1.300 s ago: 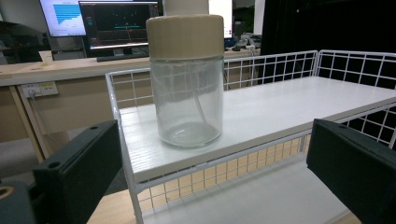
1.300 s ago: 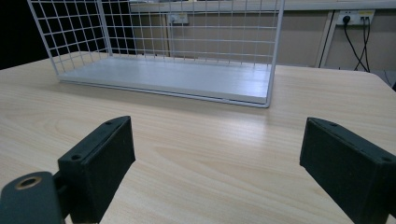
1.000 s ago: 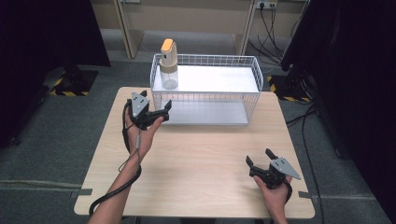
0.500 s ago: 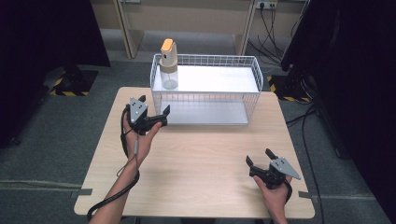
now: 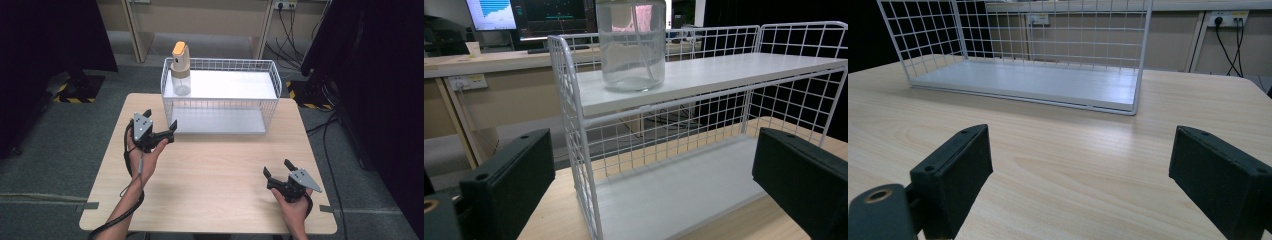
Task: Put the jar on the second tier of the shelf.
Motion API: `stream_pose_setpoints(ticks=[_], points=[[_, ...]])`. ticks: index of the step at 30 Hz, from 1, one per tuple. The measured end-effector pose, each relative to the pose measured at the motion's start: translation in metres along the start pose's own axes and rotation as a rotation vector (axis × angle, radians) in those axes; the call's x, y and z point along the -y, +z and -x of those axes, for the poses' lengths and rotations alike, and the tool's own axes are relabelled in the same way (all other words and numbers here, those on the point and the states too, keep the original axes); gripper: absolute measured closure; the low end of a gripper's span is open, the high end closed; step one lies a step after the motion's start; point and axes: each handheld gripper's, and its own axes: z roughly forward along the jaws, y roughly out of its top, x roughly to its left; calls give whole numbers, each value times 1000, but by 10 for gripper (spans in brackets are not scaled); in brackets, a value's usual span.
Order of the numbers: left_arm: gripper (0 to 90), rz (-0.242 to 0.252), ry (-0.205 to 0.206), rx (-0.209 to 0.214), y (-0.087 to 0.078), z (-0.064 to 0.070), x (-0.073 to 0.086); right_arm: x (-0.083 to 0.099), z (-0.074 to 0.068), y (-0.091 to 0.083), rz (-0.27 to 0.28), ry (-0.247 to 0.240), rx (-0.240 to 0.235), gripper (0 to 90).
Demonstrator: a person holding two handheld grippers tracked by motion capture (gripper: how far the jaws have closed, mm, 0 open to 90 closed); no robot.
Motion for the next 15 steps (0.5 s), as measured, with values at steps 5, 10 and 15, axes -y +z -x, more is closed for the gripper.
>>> stream_pose_setpoints(ticks=[5,10,15], points=[[28,0,2,-2,-6,-1,4,0,0,0,-1,0,0,103],[28,3,0,-5,-12,-3,8,0,0,0,-1,0,1,103],[28,-4,1,-2,-17,-2,15,0,0,0,0,-1,1,103]])
